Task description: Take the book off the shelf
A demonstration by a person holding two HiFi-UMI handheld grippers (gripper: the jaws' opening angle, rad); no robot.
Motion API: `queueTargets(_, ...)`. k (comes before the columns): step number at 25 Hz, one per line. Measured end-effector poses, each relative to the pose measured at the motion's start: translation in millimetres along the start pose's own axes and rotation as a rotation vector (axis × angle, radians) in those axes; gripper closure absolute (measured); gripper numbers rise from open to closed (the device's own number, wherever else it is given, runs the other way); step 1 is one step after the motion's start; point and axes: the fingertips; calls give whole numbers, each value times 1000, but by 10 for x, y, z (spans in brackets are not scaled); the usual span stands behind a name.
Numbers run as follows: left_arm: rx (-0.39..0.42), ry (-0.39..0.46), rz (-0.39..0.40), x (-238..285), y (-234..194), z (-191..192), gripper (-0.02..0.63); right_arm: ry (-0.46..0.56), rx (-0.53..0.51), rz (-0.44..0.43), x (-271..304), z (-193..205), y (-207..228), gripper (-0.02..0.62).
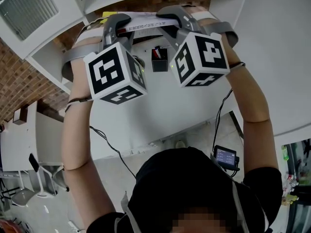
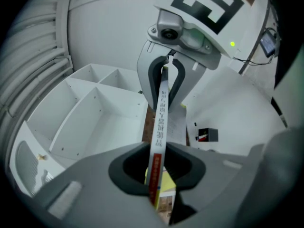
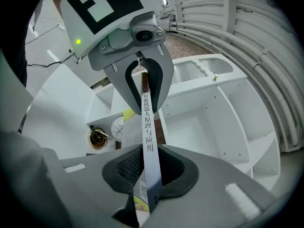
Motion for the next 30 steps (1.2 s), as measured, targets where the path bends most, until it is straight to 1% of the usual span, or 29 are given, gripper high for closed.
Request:
queueTargets(5,7,-9,7,-68,121,-3,527,16,15,-14,-52,-10,-130,526)
queueTargets(15,-12,-48,94,-137,494,165,526,38,66,-102,0,-85,-545,526)
queueTargets(24,-38,-84,133,-285,767,240,526,60,72,-158,-60,-169,-840,525)
queueTargets(30,-66,-105,155,-323,945,385,528,72,65,-206,7,-254,-1039,525)
Point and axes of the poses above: the fingertips, and each gripper's own axes: x forward along the fingers, y to its right, z out of its underside, and after that the axes turned 4 degrees about x, right-handed
